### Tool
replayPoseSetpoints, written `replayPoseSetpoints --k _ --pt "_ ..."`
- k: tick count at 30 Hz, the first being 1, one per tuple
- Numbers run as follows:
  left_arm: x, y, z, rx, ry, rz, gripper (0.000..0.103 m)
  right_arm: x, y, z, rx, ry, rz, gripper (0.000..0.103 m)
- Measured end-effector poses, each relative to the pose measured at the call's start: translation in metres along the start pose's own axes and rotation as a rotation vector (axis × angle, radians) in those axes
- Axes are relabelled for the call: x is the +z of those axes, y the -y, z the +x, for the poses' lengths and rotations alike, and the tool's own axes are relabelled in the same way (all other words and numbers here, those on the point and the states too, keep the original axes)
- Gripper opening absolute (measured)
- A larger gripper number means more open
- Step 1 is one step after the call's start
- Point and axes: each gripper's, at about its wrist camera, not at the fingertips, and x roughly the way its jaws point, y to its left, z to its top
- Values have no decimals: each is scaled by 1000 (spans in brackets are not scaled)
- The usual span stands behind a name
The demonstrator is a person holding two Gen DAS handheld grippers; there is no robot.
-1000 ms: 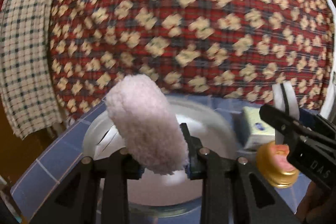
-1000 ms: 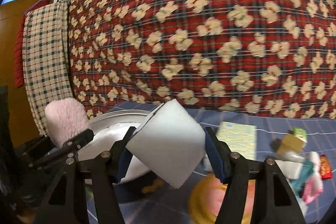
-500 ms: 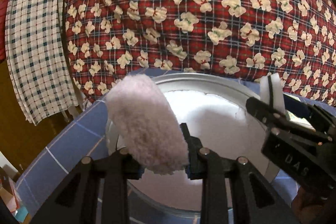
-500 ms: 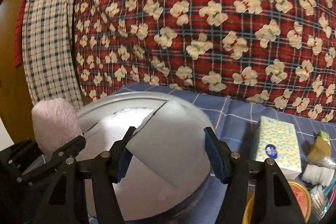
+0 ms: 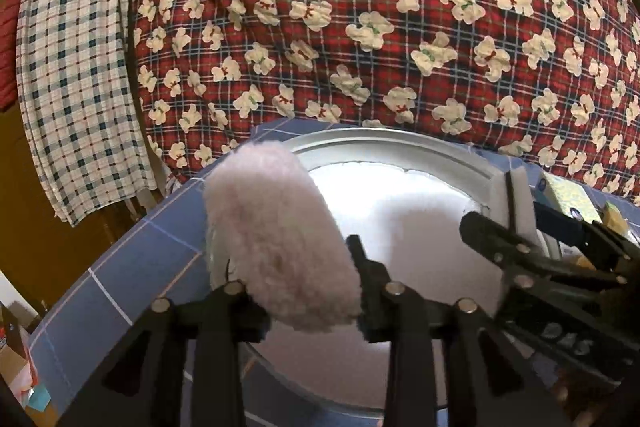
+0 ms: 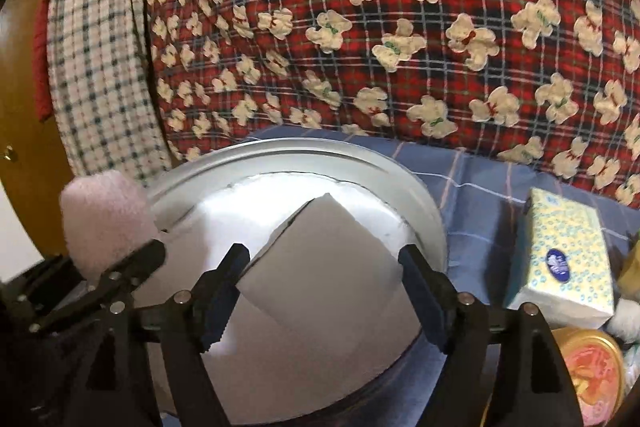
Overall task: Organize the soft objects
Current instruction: 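Carry the pink puff and white sponge over the round tin with both tools, then open both tools to drop the puff and sponge into the tin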
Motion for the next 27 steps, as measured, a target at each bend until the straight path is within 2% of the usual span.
replayPoseSetpoints --k 2,3,5,8,11,13,15,17,19,22,27 --pt "0 -1 -1 12 6 -3 56 1 3 -2 47 5 23 88" --pt "0 -1 -3 22 14 -5 62 1 4 -4 70 12 34 89" --pt "-1 -2 -6 36 30 -12 81 2 5 -10 93 35 52 90" --pt "0 -5 -11 37 51 -38 94 4 8 -17 116 72 78 90" --pt "3 -14 -23 73 117 -86 99 5 13 -24 132 104 110 90" --pt "5 -20 -31 111 166 -103 101 5 23 -37 126 171 150 90" --pt "7 -28 -39 187 218 -136 103 4 34 -53 85 248 195 90" --pt "6 -33 -43 219 242 -161 103 1 42 -68 4 317 215 90" --pt "5 -36 -43 217 241 -182 103 -1 46 -78 -74 368 214 90" --pt "0 -27 -45 193 235 -182 103 -3 48 -85 -122 406 208 91" --pt "-10 2 -48 142 241 -138 103 -3 42 -81 -162 372 150 91"
